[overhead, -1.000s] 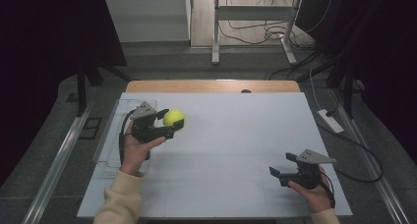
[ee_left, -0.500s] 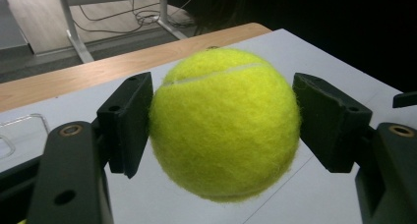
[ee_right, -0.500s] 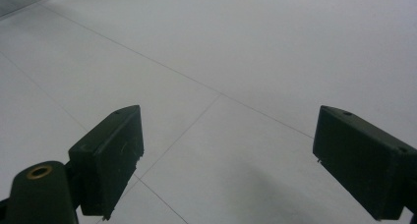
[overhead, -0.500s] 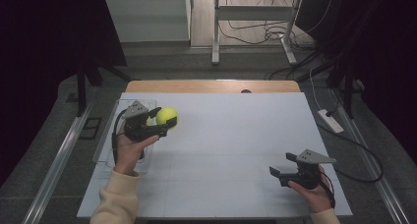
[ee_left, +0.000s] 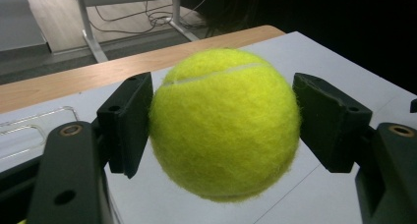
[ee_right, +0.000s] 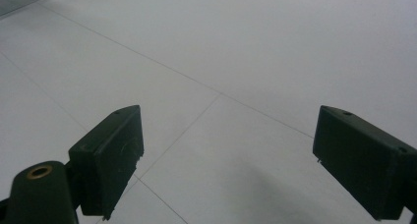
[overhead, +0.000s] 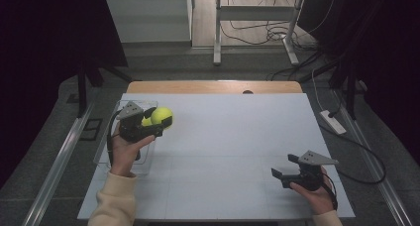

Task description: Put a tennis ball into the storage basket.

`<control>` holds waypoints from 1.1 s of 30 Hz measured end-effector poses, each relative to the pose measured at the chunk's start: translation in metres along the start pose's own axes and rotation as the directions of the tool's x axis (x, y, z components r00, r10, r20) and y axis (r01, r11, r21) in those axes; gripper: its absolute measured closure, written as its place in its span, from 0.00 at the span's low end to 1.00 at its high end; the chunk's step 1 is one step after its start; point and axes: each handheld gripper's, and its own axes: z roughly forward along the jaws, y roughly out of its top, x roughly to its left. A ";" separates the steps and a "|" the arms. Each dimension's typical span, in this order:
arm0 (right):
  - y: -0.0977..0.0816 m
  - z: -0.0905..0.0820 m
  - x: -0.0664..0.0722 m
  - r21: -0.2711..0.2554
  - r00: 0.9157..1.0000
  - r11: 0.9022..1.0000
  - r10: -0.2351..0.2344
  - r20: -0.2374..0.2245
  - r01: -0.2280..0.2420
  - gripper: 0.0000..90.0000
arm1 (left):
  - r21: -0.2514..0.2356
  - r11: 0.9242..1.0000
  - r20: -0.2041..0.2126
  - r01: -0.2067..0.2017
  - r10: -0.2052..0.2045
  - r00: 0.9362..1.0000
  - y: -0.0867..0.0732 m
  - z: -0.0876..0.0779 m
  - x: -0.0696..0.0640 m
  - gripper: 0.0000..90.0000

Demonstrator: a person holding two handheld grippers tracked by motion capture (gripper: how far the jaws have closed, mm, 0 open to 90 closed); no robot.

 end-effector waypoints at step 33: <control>0.000 0.001 0.000 0.000 1.000 1.000 0.004 -0.001 -0.004 0.13 | -0.004 0.998 -0.131 0.057 -0.057 0.990 -0.010 -0.028 0.033 0.31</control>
